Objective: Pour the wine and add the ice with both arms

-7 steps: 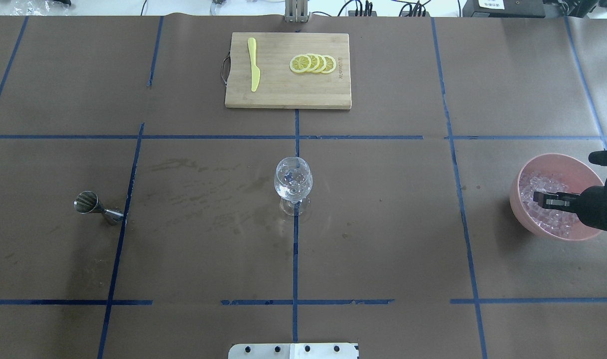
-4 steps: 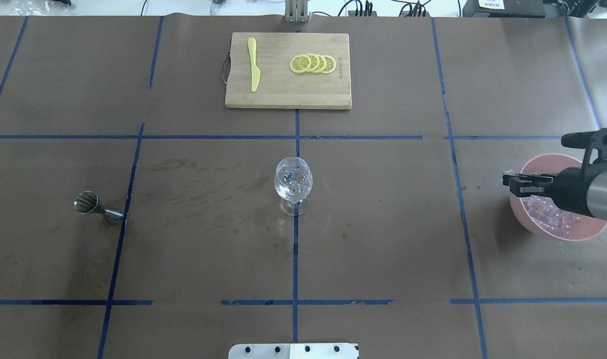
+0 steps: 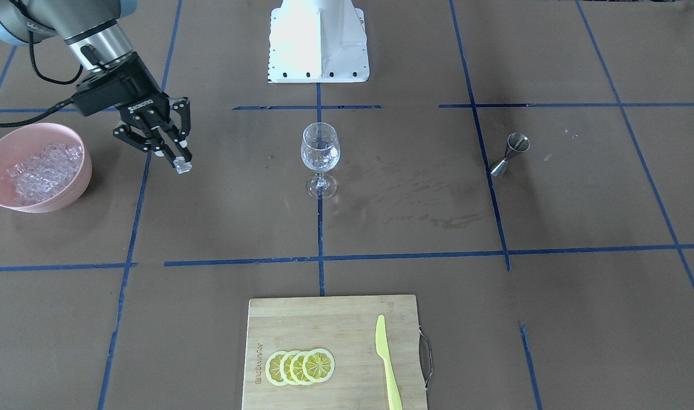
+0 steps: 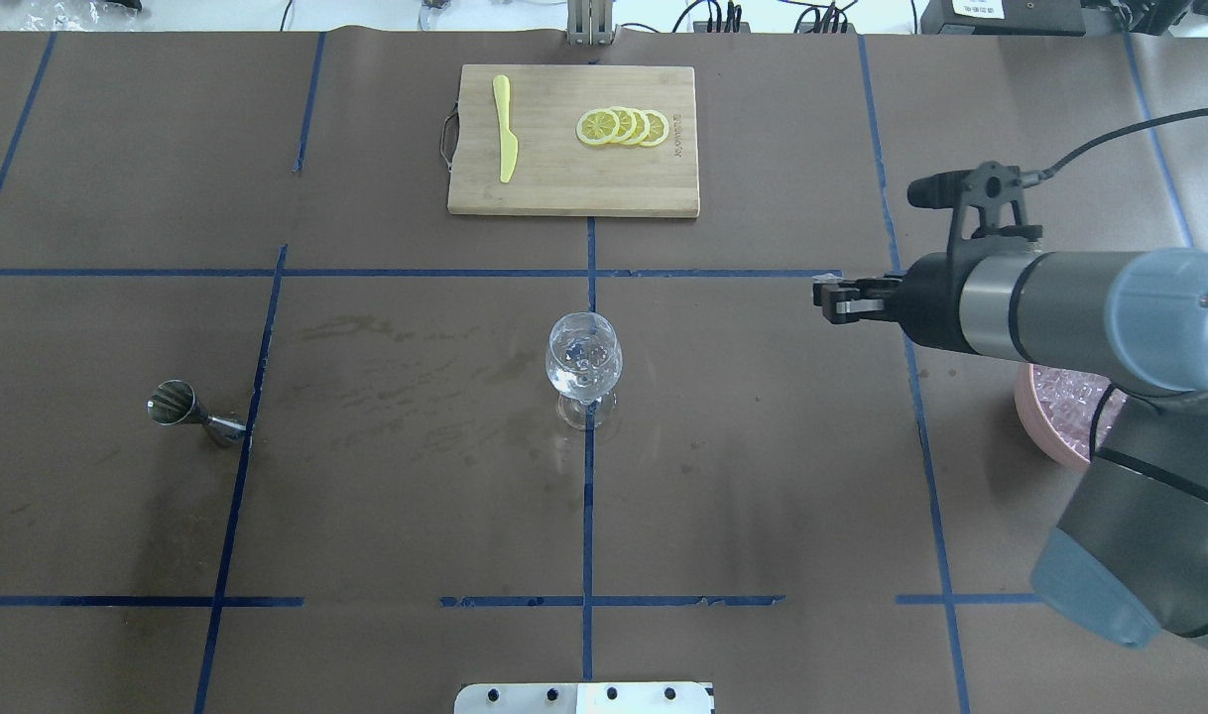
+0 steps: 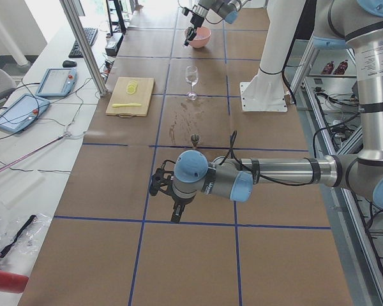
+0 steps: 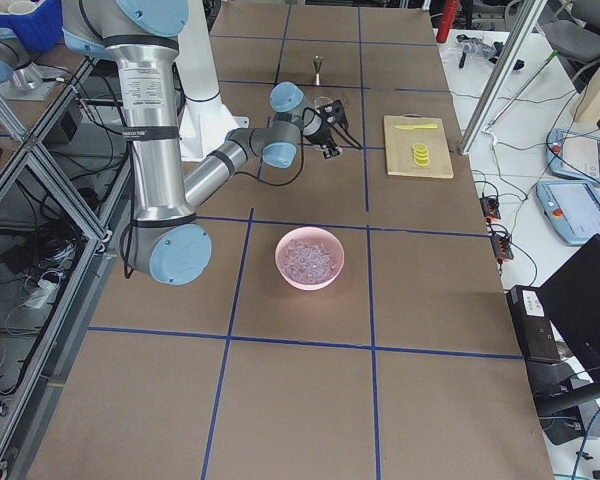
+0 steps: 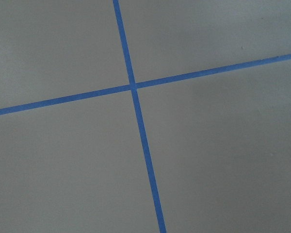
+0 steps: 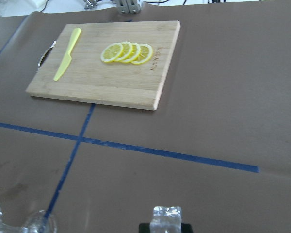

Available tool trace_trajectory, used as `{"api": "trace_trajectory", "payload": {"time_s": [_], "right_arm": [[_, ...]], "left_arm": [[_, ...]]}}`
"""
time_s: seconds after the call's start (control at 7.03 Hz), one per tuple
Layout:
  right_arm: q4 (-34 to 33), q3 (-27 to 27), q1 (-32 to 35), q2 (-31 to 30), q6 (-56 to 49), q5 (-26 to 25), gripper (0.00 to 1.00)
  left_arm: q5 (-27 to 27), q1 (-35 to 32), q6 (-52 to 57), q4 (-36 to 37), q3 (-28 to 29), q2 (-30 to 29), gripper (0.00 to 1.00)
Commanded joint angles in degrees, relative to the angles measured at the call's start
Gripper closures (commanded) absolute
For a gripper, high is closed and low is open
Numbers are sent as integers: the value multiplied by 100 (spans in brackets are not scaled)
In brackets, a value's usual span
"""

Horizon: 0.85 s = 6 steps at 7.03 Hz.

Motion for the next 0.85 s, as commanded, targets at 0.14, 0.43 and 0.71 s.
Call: {"api": "trace_trajectory", "payload": {"time_s": [0.14, 0.43, 0.71], "right_arm": [[-1159, -12, -491, 1635, 587, -70, 100], [-1224, -55, -851, 1937, 606, -210, 100], [-1652, -64, -1020, 2087, 606, -369, 100]], "left_arm": [[0, 6, -4, 0, 6, -32, 0], [0, 6, -4, 0, 14, -33, 0], [0, 6, -4, 0, 41, -33, 0]]}}
